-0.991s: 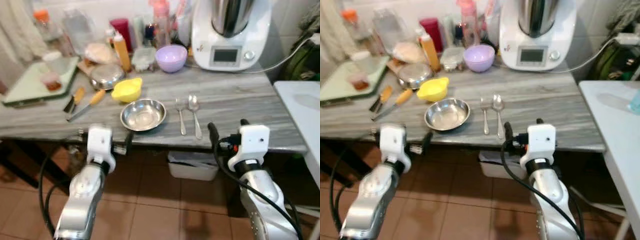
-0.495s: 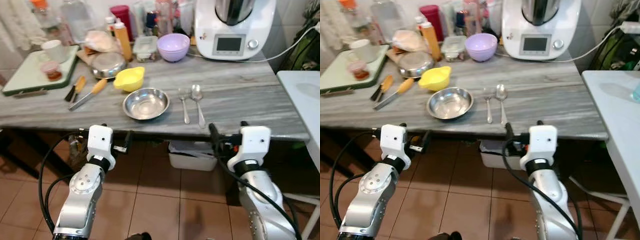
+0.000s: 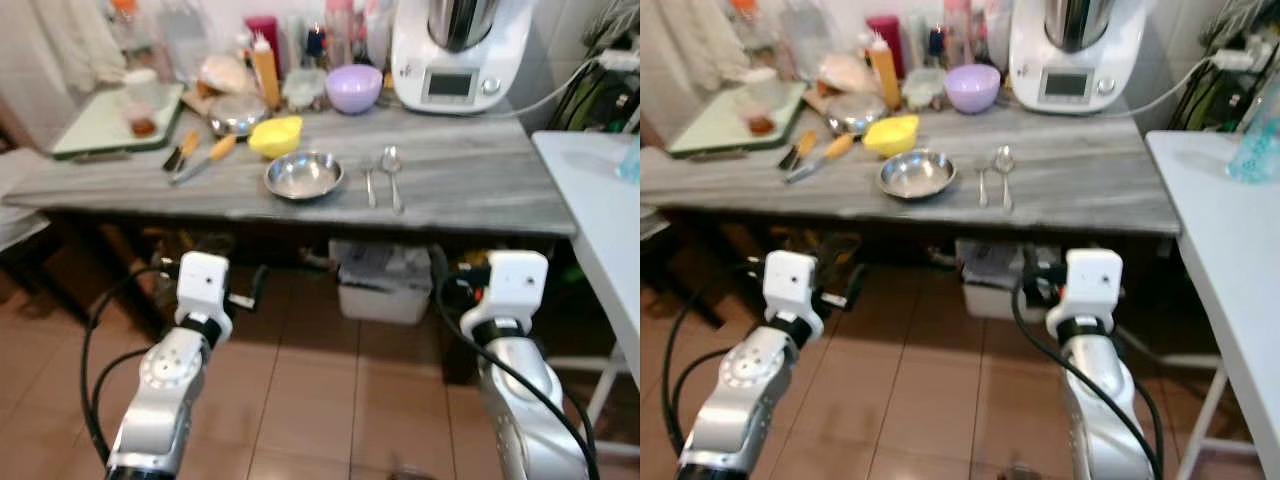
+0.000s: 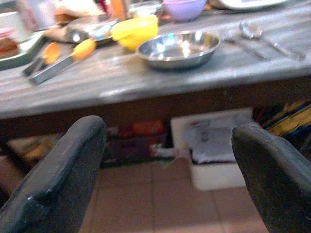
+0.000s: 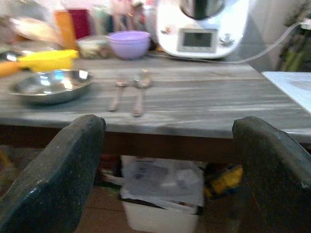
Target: Setting the table
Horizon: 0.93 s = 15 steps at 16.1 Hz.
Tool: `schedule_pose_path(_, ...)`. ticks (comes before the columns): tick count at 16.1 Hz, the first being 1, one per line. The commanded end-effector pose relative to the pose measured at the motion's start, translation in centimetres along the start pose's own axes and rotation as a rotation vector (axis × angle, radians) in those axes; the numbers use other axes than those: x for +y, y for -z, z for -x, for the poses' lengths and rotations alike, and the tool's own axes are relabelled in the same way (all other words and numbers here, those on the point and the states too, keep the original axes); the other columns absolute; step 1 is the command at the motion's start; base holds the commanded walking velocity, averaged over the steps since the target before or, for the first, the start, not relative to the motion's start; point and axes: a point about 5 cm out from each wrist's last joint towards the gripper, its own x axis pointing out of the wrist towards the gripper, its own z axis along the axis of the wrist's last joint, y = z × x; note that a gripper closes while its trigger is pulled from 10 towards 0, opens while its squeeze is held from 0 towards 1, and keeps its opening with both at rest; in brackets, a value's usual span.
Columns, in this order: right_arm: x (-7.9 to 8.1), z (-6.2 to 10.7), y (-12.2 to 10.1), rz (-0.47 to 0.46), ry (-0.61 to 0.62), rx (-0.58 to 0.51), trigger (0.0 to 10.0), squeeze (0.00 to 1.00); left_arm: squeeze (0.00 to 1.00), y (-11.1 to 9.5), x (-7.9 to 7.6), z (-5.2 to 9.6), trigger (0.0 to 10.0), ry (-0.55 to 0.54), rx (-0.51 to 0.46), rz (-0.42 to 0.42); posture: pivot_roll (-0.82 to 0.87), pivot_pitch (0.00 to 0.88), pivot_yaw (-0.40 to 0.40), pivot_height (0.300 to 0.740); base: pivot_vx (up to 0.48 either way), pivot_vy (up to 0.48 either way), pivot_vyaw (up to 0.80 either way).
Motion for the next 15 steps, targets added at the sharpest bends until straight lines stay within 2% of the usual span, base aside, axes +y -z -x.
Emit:
schedule_pose_path(1, -0.1, -0.2, -0.1, 0.009, 0.010, -0.005, 10.0, 0.00, 0.00, 0.1, 0.1, 0.1, 10.0, -0.004, 0.009, -0.003, -0.13, 0.039, 0.118, 0.740, -0.322, 0.000, 0.00)
schedule_pose_path(3, -0.1, 0.0, 0.1, 0.000, 0.013, 0.007, 10.0, 0.00, 0.00, 0.2, 0.0, 0.0, 10.0, 0.000, 0.010, -0.002, -0.14, 0.041, 0.118, 0.740, -0.328, 0.000, 0.00)
schedule_pose_path(4, -0.1, 0.1, 0.5, -0.017, 0.013, 0.051, 10.0, 0.00, 0.00, 0.2, -0.1, 0.0, 10.0, 0.002, 0.011, -0.002, -0.14, 0.041, 0.118, 0.740, -0.330, 0.000, 0.00)
schedule_pose_path(5, 0.0, 0.2, 0.5, -0.026, -0.011, 0.053, 10.0, 0.00, 0.00, 0.3, -0.2, 0.0, 10.0, 0.006, 0.012, -0.003, -0.14, 0.042, 0.118, 0.740, -0.330, 0.000, 0.00)
schedule_pose_path(6, 0.0, 0.2, 0.5, 0.018, -0.012, 0.043, 10.0, 0.00, 0.00, 0.3, -0.3, -0.1, 10.0, 0.011, 0.012, -0.005, -0.14, 0.042, 0.120, 0.740, -0.330, 0.000, 0.00)
schedule_pose_path(8, 0.0, 0.2, 0.3, 0.011, -0.017, 0.025, 10.0, 0.00, 0.00, 0.2, -0.4, -0.2, 10.0, 0.030, -0.004, -0.017, -0.14, 0.044, 0.120, 0.740, -0.291, 0.000, 0.00)
schedule_pose_path(15, 0.3, 0.2, 0.3, 0.012, -0.048, 0.029, 10.0, 0.00, 0.00, -0.1, -1.4, 0.0, 10.0, 0.108, -0.047, 0.009, -0.14, 0.050, 0.112, 0.740, 0.000, 0.000, 0.00)
